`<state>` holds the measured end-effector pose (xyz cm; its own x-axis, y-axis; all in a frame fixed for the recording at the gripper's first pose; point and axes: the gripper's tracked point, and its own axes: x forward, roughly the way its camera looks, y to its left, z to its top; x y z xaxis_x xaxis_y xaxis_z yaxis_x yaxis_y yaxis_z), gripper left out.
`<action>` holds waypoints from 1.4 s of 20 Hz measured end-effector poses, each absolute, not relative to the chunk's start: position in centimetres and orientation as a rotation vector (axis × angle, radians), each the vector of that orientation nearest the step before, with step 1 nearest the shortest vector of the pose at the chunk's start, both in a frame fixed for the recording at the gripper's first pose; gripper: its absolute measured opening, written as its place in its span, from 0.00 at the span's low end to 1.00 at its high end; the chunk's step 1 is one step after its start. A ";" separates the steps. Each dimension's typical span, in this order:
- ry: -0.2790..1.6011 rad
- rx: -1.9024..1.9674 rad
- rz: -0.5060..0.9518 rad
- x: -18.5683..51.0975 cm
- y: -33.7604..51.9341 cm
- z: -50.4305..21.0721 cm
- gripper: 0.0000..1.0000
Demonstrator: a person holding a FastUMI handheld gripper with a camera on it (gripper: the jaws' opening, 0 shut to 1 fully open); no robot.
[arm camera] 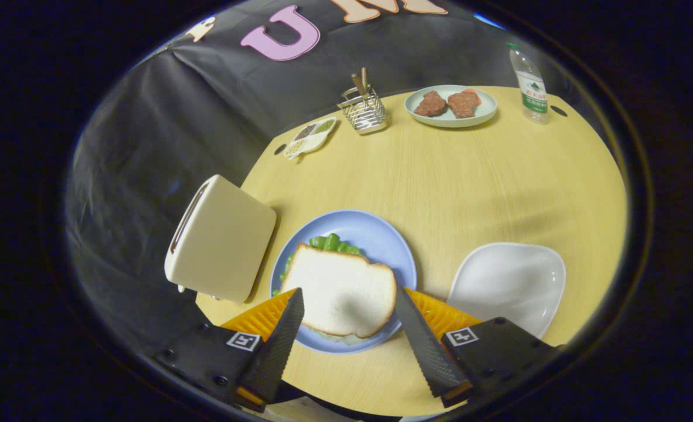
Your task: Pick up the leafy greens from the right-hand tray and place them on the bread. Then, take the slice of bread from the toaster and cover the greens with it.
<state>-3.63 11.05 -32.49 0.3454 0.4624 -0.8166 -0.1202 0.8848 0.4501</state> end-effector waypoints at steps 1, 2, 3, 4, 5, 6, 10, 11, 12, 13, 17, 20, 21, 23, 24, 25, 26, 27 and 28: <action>1.152 0.346 0.383 -3.5 10.9 -32.2 0.83; 1.138 0.355 0.380 -3.3 11.0 -31.8 0.89; 1.121 0.364 0.379 -3.1 10.8 -31.3 0.94; 1.102 0.373 0.378 -2.9 10.6 -30.7 1.00; 1.086 0.378 0.377 -2.9 10.4 -30.0 1.00; 1.072 0.384 0.380 -2.9 10.3 -29.3 1.00; 0.981 0.373 0.401 -3.0 9.9 -25.2 1.00; 0.949 0.359 0.404 -2.9 9.8 -24.0 1.00; 0.921 0.343 0.409 -3.0 9.6 -22.8 1.00; 0.889 0.325 0.410 -3.1 9.4 -21.6 1.00; 0.714 0.226 0.366 -2.8 7.9 -16.9 1.00; 0.595 0.167 0.315 -3.3 6.5 -13.6 1.00; 0.559 0.144 0.290 -3.6 5.8 -12.5 1.00; 0.492 0.095 0.237 -4.1 4.5 -11.0 1.00; 0.460 0.080 0.212 -4.3 4.0 -10.2 1.00; 0.428 0.076 0.191 -4.6 3.5 -9.4 1.00; 0.396 0.075 0.166 -4.8 2.9 -8.5 1.00; 0.352 0.075 0.136 -5.0 2.1 -7.4 1.00; 0.315 0.076 0.107 -5.0 1.3 -6.5 1.00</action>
<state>-5.04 1.31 -6.51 0.9451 0.1169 -0.3052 -0.0933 0.9915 0.0908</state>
